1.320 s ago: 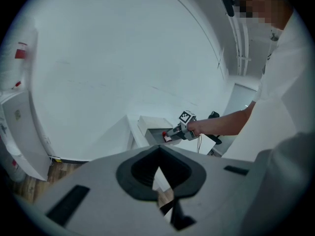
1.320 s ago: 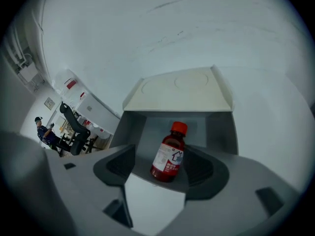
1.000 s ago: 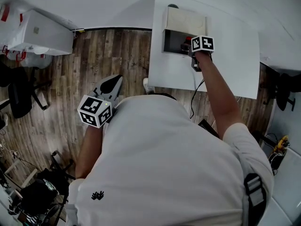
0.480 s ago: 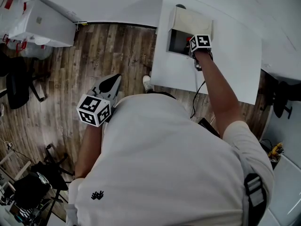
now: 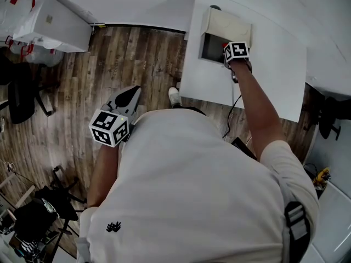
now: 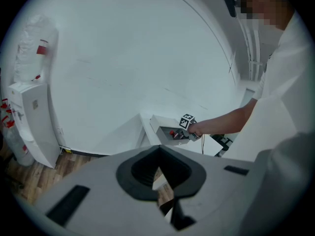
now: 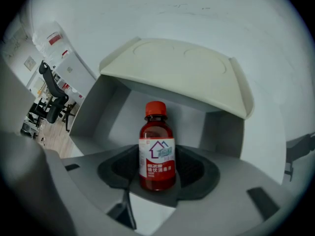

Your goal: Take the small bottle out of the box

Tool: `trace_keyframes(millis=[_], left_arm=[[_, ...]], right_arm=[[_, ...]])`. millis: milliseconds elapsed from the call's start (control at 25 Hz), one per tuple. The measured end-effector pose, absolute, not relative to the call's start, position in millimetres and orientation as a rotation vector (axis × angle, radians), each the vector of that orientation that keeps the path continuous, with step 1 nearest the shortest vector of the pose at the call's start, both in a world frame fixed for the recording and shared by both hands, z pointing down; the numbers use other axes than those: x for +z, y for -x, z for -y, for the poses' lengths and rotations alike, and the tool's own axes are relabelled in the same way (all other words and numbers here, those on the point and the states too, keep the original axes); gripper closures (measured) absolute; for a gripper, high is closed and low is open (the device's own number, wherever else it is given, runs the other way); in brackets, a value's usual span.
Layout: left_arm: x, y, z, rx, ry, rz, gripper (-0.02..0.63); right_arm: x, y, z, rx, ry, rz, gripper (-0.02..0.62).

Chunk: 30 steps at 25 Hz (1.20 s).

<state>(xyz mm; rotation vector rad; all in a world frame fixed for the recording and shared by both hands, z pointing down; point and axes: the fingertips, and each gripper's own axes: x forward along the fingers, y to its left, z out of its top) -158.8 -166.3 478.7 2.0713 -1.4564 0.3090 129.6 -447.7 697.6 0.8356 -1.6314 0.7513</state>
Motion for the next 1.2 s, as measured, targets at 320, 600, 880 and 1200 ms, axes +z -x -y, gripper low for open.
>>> trace_keyframes(millis=[320, 600, 880, 1200], left_arm=[[475, 164, 158, 0.315, -2.111, 1.425, 0.6], [470, 164, 155, 0.34, -2.176, 1.364, 0.6], [463, 159, 148, 0.354, -2.253, 1.296, 0.6], [463, 163, 122, 0.335, -2.282, 1.235, 0.6]], right_arm=[[668, -130, 454, 0.771, -0.952, 1.762, 0.373], [625, -129, 453, 0.788, -1.096, 1.908, 0.373], [585, -129, 426, 0.747, -1.163, 2.019, 0.371], [549, -120, 376, 0.766, -1.223, 2.128, 0.373]])
